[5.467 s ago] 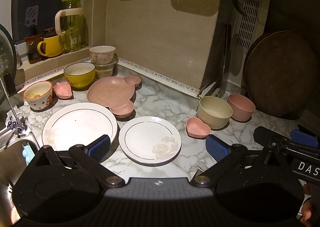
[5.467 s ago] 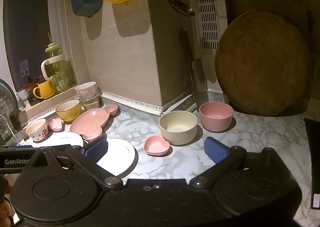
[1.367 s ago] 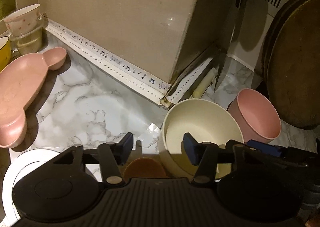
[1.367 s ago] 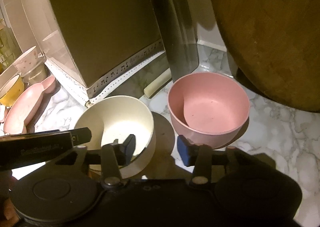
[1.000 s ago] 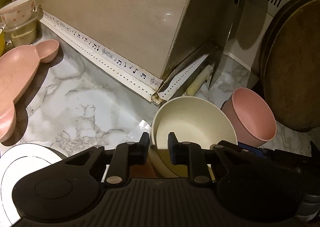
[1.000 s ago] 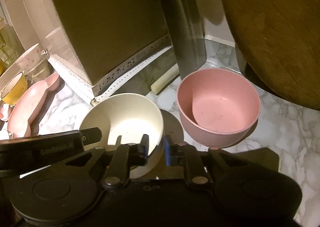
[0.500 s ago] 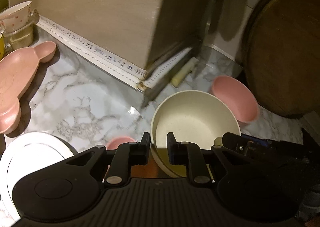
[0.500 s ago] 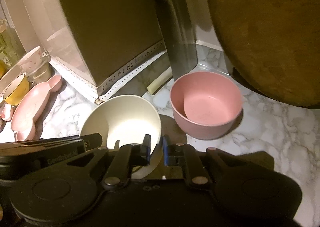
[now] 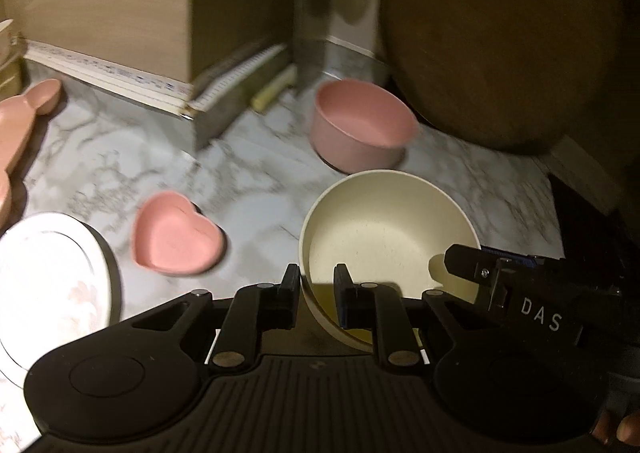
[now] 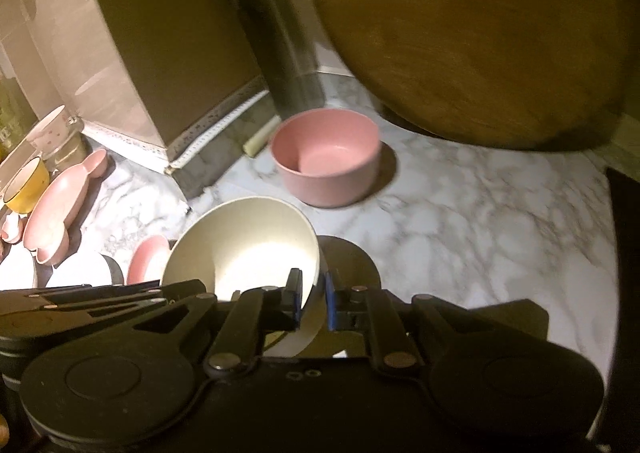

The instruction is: Organize plates and bowls

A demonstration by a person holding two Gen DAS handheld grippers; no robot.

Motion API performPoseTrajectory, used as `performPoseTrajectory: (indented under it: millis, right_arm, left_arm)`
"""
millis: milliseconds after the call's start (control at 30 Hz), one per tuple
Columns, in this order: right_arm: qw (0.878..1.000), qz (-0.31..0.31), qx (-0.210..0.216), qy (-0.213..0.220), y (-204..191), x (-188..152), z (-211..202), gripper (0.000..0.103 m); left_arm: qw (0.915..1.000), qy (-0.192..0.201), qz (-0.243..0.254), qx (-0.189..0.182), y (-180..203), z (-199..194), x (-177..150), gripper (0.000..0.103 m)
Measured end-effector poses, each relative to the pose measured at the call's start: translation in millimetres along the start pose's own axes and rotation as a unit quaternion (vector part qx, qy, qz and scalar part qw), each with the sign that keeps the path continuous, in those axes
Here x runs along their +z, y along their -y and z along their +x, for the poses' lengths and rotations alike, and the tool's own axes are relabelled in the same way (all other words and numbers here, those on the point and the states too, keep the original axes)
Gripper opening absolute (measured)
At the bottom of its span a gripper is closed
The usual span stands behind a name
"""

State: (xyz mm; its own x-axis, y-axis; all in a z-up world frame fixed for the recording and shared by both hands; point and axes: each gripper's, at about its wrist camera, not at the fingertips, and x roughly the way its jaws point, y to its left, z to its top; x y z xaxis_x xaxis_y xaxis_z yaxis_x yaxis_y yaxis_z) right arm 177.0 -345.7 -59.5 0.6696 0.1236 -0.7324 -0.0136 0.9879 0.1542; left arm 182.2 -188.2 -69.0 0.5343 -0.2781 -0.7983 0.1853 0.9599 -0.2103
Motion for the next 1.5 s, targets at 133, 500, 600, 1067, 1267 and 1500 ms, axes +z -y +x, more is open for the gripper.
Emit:
performPoseTrajectory:
  millis: [133,500,600,1067,1267,1500]
  right_arm:
    - [1.000,0.024,-0.019,-0.004,14,-15,-15,0.011]
    - [0.996,0.071,-0.052,-0.018,46,-56,-37,0.011]
    - [0.995,0.079,-0.057,-0.025,51,-65,-38,0.011]
    - [0.994,0.087,-0.058,-0.035,54,-72,-38,0.014]
    - [0.994,0.087,-0.057,-0.030,54,-70,-41,0.021]
    - [0.996,0.073,-0.058,-0.010,51,-63,-52,0.026]
  left_arm:
    - [0.9995,-0.012,0.022,-0.017,19,-3,-13,0.017]
    - [0.9958,-0.040,0.070,-0.043,50,-2,-42,0.017]
    - [0.9950,-0.045,0.078,-0.043,54,1,-48,0.017]
    - [0.9943,-0.049,0.083,-0.044,57,5,-54,0.017]
    - [0.9948,-0.048,0.076,-0.048,53,2,-52,0.017]
    - [0.9955,-0.037,0.074,-0.046,46,-8,-49,0.017]
